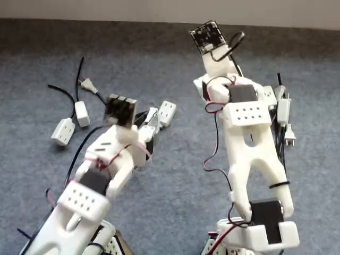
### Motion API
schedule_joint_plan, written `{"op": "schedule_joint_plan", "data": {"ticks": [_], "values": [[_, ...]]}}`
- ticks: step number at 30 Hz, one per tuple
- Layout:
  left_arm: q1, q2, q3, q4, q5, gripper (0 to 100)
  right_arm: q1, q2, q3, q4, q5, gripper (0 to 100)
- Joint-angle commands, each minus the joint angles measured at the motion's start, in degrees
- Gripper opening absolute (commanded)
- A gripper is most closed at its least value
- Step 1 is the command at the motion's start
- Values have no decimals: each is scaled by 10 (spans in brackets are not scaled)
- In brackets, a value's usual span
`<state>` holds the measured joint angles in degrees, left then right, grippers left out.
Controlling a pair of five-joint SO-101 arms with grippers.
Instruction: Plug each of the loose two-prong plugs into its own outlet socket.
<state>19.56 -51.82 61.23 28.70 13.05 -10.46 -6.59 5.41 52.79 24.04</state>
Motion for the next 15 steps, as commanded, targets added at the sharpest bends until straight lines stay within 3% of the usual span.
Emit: {"op": "schedule_joint_plan", "data": {"ticks": [1, 8, 15], "values": [[-5, 175, -174, 72, -9, 7, 7, 28, -74, 36, -7, 8], [-5, 431, -425, 163, -3, 7, 7, 56, -106, 58, -7, 8], [-5, 654, -680, 297, 107, 7, 12, 57, -110, 54, -56, 8]]}}
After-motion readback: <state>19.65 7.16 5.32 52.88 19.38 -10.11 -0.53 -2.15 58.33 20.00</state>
